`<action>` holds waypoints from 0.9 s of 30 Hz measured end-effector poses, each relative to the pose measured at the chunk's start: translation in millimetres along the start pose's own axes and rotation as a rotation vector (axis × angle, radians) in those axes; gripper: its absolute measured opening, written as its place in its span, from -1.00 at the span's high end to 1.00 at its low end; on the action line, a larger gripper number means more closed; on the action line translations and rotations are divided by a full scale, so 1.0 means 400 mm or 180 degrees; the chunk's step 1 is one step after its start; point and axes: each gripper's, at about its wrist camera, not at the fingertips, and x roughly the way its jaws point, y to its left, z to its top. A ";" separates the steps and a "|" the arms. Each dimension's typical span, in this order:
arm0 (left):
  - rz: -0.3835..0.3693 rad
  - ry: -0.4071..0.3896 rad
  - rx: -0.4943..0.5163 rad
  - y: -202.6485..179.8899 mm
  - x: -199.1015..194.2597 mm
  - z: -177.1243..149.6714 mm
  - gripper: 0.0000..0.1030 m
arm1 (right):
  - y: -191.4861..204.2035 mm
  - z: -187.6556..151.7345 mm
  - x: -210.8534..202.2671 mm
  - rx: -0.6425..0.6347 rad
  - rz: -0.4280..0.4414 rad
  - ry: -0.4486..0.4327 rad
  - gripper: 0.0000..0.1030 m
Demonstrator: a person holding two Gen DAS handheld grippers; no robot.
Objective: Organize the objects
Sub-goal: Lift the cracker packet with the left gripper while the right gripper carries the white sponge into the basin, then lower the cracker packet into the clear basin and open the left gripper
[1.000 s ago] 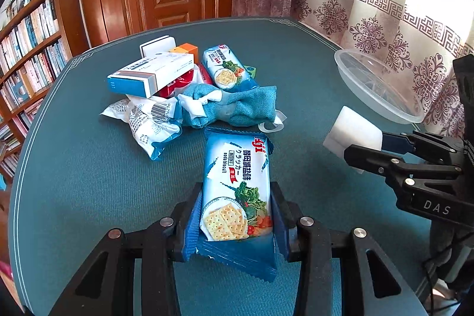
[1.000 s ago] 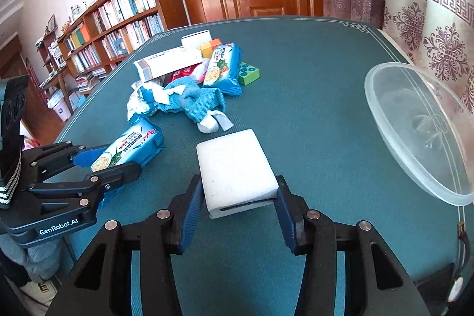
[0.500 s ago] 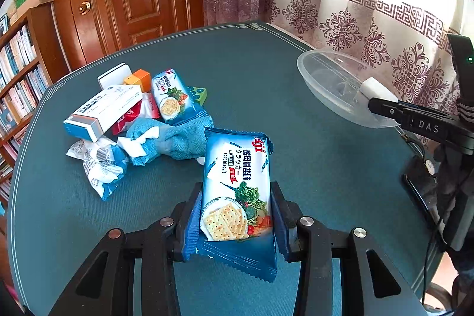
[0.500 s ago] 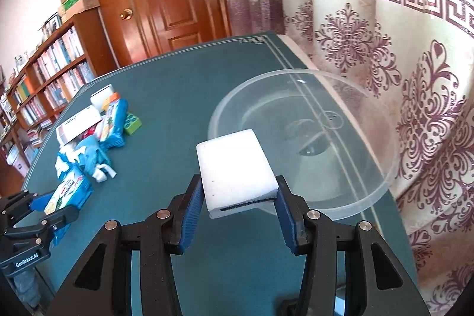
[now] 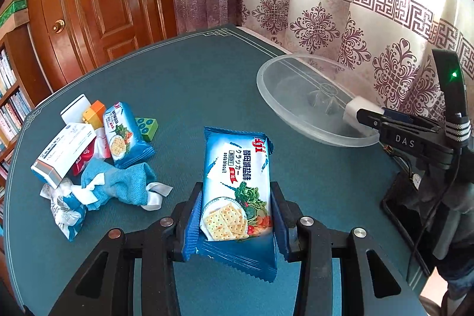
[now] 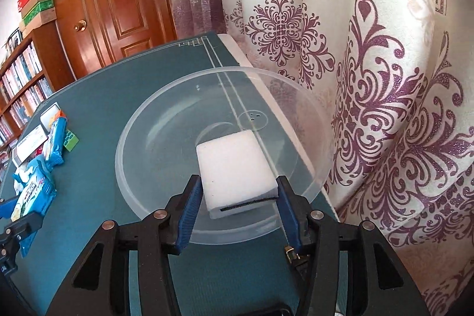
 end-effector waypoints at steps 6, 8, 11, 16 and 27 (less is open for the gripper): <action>-0.0164 0.0011 -0.0013 -0.043 0.036 0.064 0.14 | -0.018 -0.012 -0.027 0.0031 0.0045 -0.0076 -0.15; -0.0212 0.0009 -0.0004 -0.060 0.049 0.084 0.14 | -0.027 -0.015 -0.035 0.0063 0.0070 -0.0095 -0.15; -0.0306 0.0022 0.0007 -0.084 0.068 0.109 0.14 | -0.036 -0.014 -0.042 0.0089 0.0082 -0.0121 -0.15; -0.0437 0.0037 -0.0017 -0.113 0.108 0.151 0.14 | -0.036 -0.014 -0.051 0.0073 0.0115 -0.0143 -0.15; -0.0471 0.0053 -0.0066 -0.156 0.208 0.234 0.14 | -0.034 -0.019 -0.050 0.0081 0.0132 -0.0129 -0.15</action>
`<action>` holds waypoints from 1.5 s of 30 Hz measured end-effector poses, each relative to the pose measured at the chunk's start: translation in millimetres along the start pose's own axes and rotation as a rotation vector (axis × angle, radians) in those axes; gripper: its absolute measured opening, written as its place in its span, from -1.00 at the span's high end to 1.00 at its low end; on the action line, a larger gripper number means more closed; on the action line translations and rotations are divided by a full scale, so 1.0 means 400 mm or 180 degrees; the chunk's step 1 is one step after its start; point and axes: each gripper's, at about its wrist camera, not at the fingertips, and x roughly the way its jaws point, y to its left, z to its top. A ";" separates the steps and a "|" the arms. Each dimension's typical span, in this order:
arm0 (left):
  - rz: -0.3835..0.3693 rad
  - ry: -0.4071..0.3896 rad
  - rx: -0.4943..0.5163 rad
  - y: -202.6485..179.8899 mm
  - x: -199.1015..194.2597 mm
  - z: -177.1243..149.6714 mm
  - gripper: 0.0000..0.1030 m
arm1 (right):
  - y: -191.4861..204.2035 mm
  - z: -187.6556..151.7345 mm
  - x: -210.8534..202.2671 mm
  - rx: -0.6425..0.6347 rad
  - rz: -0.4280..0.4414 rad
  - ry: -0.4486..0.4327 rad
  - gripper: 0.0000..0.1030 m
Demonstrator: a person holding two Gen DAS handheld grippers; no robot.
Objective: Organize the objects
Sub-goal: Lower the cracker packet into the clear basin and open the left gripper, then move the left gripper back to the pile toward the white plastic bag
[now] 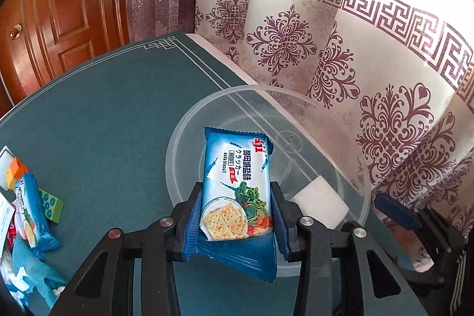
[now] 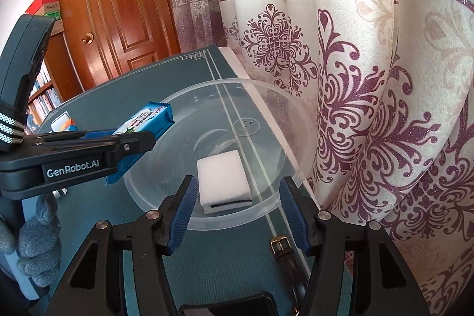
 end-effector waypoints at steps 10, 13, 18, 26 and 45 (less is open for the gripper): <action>0.0004 -0.0050 -0.0207 0.020 0.026 0.024 -0.48 | 0.009 -0.004 -0.001 -0.0034 -0.0017 -0.0016 -0.15; 0.0027 -0.0065 -0.0242 0.033 0.010 0.021 -0.49 | 0.009 -0.004 -0.001 -0.0028 -0.0023 -0.0011 -0.15; 0.0135 -0.0067 -0.0327 0.059 -0.009 0.011 -0.59 | 0.014 -0.003 -0.002 -0.0045 -0.0021 -0.0025 -0.15; 0.0407 -0.0172 -0.0213 0.060 -0.050 -0.018 -0.91 | 0.031 -0.002 -0.015 -0.0084 0.0007 -0.0057 -0.15; 0.0778 -0.0359 -0.0152 0.110 -0.150 -0.091 -0.99 | 0.120 -0.036 -0.050 -0.0249 0.0279 -0.0045 -0.19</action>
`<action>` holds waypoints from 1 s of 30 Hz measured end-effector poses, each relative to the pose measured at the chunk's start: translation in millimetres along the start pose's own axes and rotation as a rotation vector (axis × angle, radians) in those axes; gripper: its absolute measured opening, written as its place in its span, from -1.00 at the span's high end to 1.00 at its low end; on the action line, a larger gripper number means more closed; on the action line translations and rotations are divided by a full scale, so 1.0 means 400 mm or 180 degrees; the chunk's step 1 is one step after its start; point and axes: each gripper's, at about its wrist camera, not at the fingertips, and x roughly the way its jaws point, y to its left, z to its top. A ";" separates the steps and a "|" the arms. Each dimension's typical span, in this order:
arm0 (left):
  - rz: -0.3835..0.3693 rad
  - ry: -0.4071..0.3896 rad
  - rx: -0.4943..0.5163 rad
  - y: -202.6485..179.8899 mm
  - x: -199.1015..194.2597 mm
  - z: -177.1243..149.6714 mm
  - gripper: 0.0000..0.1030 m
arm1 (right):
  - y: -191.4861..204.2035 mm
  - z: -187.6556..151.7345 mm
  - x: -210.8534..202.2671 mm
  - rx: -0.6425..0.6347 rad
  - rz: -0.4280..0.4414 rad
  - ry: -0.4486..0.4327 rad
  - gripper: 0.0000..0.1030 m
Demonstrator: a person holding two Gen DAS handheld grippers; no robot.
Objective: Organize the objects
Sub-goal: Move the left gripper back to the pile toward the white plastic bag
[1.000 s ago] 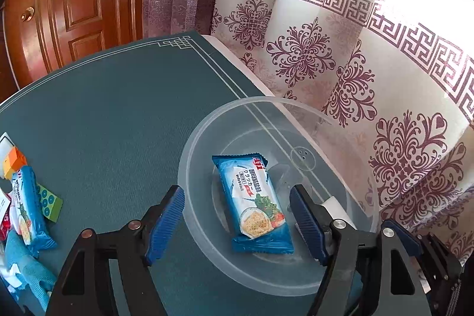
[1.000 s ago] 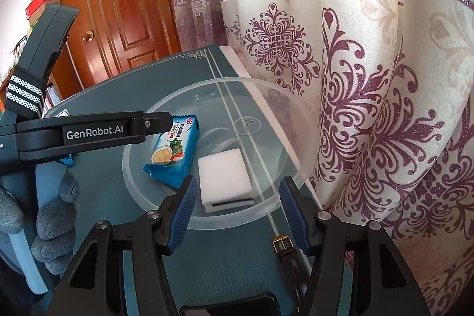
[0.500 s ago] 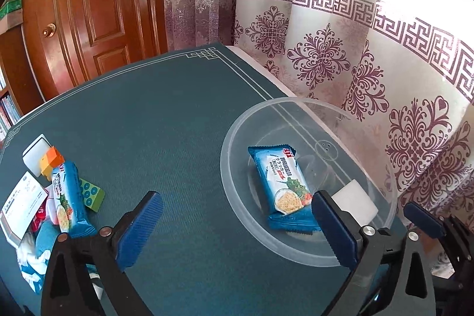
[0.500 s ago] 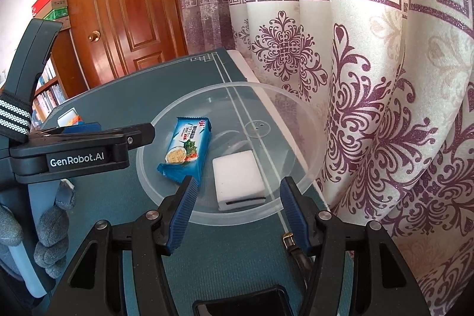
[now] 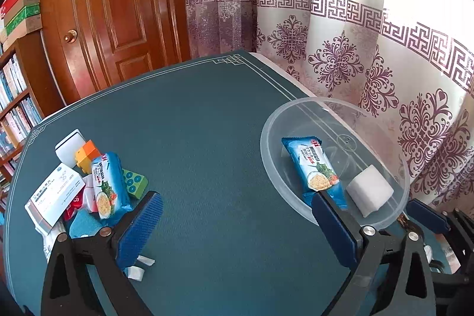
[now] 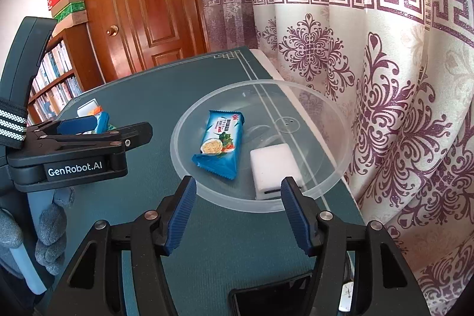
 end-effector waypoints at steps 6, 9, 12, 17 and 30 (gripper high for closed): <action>0.0096 0.0017 -0.0163 0.063 -0.013 -0.022 -0.99 | 0.053 -0.018 0.006 -0.0127 0.0142 0.0044 -0.20; 0.0191 0.0037 -0.0213 0.090 -0.016 -0.038 -0.99 | 0.075 -0.025 0.008 -0.0171 0.0201 0.0069 -0.20; 0.0263 0.0060 -0.0257 0.112 -0.020 -0.054 -0.99 | 0.095 -0.032 0.009 -0.0201 0.0243 0.0085 -0.20; 0.0308 0.0063 -0.0332 0.155 -0.037 -0.073 -0.99 | 0.124 -0.046 0.019 -0.0241 0.0294 0.0150 -0.20; 0.0735 0.0011 -0.0652 0.300 -0.073 -0.117 -0.99 | 0.188 -0.060 0.034 -0.0298 0.0408 0.0249 -0.21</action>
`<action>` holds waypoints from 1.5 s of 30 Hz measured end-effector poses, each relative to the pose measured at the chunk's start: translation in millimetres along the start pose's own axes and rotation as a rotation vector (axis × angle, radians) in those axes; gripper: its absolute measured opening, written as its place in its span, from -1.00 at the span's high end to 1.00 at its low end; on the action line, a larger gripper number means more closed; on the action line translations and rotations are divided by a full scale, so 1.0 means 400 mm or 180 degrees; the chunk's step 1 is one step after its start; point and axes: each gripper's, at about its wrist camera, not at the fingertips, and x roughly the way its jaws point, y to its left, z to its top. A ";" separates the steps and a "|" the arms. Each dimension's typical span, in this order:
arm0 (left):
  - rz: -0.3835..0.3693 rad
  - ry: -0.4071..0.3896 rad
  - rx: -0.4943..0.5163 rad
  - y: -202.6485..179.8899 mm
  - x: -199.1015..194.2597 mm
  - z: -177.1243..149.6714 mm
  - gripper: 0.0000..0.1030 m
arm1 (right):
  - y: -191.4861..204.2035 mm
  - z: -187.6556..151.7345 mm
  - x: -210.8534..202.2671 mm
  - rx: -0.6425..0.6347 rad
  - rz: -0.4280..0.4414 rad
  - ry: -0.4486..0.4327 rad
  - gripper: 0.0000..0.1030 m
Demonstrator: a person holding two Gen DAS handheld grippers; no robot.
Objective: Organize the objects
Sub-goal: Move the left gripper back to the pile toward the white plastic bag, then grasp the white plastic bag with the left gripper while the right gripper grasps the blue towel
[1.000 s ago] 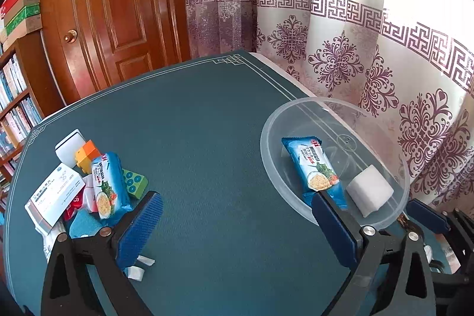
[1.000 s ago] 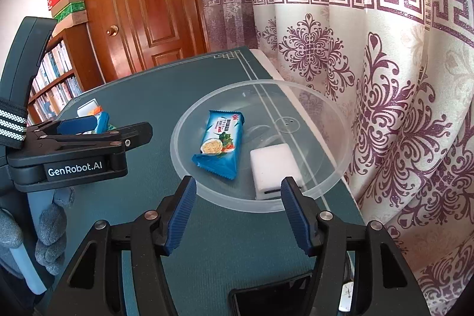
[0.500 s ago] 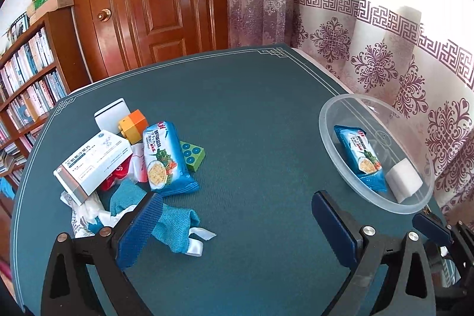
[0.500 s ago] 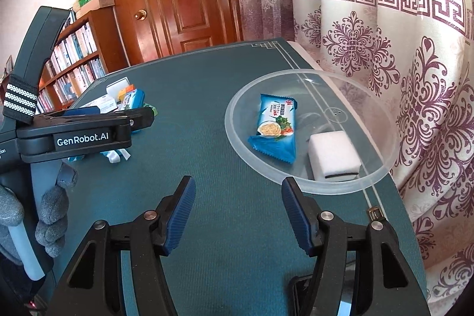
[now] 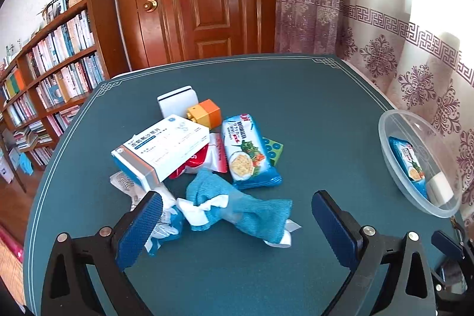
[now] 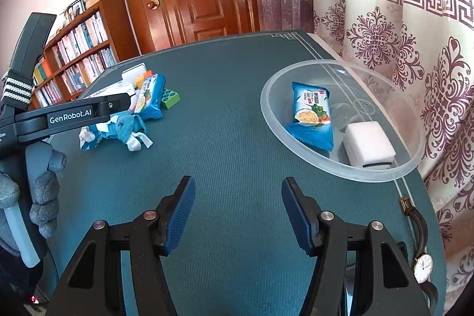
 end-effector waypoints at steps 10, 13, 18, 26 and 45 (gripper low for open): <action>0.0379 0.0086 -0.0332 0.129 0.031 -0.020 -0.99 | 0.043 -0.005 0.020 -0.0038 0.0051 0.0080 -0.21; 0.0408 0.0143 -0.0430 0.160 0.045 -0.026 -0.99 | 0.051 -0.009 0.031 -0.0042 0.0050 0.0119 -0.21; 0.0430 0.0201 -0.0580 0.204 0.063 -0.029 -0.99 | 0.068 -0.011 0.042 -0.0067 0.0052 0.0168 -0.21; 0.0463 0.0323 -0.0774 0.248 0.117 -0.021 -0.99 | 0.095 -0.012 0.064 -0.0124 0.0082 0.0241 -0.21; 0.0552 0.0483 -0.0841 0.366 0.116 -0.071 -0.99 | 0.165 -0.001 0.084 -0.0310 0.0167 0.0295 -0.21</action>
